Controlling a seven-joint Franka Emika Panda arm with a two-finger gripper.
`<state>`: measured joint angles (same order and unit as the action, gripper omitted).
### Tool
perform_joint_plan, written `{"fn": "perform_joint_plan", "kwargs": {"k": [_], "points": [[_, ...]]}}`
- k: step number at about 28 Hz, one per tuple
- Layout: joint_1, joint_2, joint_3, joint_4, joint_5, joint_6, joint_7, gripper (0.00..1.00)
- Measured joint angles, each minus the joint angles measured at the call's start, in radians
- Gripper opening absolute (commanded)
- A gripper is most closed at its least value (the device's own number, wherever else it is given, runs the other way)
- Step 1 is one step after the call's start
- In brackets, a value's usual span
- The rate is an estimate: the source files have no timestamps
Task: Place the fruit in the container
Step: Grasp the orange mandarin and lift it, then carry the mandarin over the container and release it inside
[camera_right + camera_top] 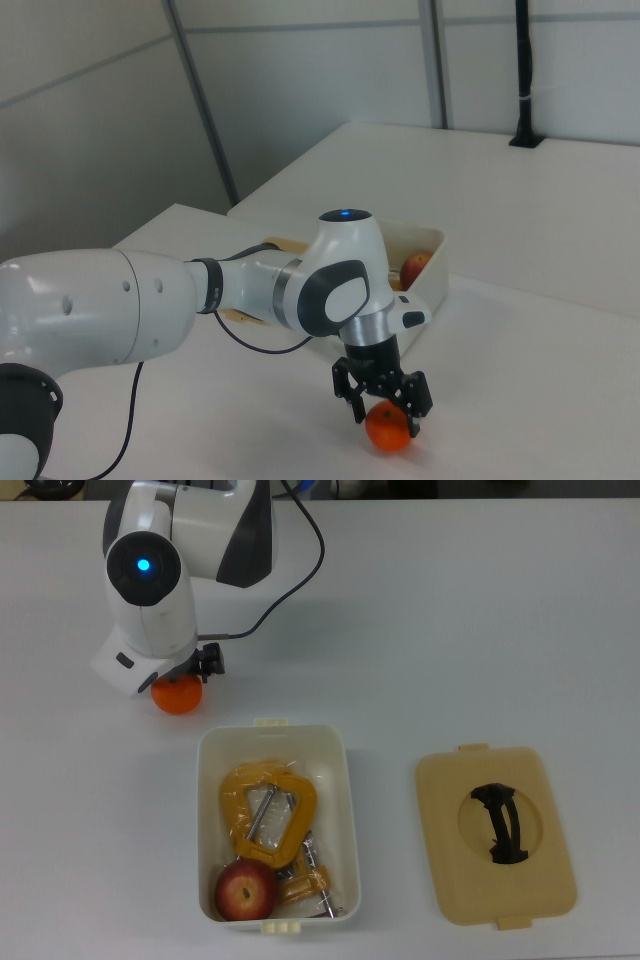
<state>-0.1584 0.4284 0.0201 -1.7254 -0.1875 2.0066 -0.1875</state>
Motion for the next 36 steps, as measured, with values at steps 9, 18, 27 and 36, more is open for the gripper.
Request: {"fn": "perform_joint_plan", "kwargs": {"k": [9, 18, 27, 36], "points": [[-0.001, 0.01, 0.0, 0.001, 0.0, 0.027, 0.001, 0.37], [0.003, -0.064, 0.003, 0.045, 0.001, 0.027, 0.003, 0.38], [0.025, -0.142, 0.013, 0.177, 0.085, 0.052, 0.083, 0.38], [0.11, -0.089, 0.019, 0.19, 0.102, 0.341, 0.237, 0.49]]}}
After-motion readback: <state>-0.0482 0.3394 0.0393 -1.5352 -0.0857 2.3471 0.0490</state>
